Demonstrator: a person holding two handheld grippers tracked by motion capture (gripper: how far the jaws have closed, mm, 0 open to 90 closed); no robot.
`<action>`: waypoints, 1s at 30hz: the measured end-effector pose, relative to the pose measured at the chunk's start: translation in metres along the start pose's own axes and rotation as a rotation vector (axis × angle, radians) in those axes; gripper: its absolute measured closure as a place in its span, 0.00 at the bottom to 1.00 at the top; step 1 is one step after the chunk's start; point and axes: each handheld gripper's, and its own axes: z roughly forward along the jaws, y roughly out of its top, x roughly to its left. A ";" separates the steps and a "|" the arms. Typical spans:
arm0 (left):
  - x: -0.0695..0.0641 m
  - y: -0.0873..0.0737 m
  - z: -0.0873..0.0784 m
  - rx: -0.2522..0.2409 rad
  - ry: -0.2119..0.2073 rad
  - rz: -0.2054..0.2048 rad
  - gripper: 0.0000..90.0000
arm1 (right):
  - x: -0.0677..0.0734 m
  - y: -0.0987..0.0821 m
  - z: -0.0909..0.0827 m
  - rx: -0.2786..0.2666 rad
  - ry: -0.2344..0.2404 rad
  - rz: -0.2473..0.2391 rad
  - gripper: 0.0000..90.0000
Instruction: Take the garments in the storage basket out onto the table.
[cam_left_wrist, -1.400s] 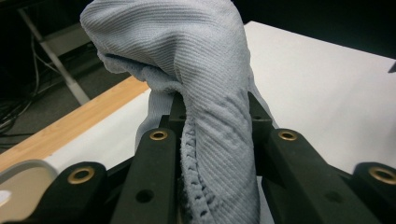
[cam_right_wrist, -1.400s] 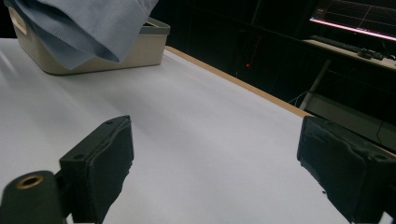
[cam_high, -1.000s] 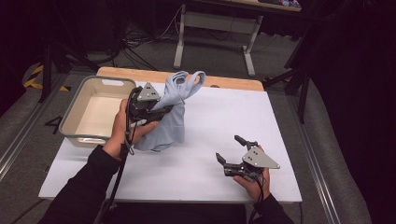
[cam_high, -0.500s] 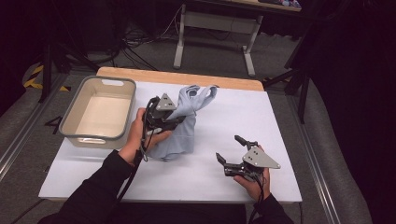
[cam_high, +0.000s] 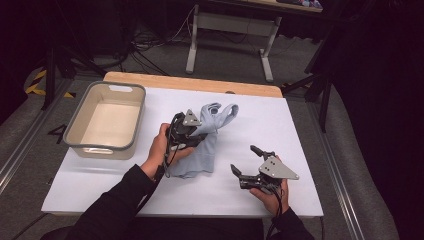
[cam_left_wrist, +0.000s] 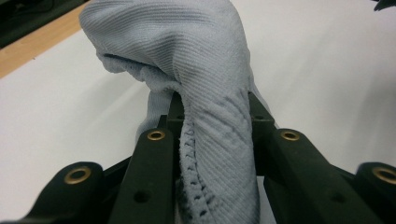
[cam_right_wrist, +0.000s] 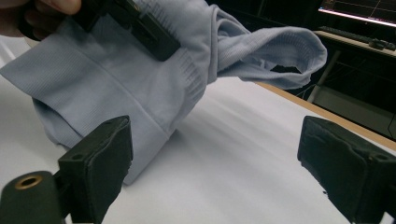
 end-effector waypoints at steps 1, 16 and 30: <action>-0.001 -0.001 0.003 0.006 -0.002 -0.005 0.79 | 0.000 0.000 0.000 0.001 0.001 0.001 0.12; -0.004 -0.006 0.028 0.034 0.002 -0.019 0.77 | -0.001 -0.002 0.002 0.016 0.007 0.007 0.12; -0.007 -0.009 0.047 0.084 -0.005 -0.016 0.75 | -0.002 -0.003 0.003 0.021 0.017 0.013 0.12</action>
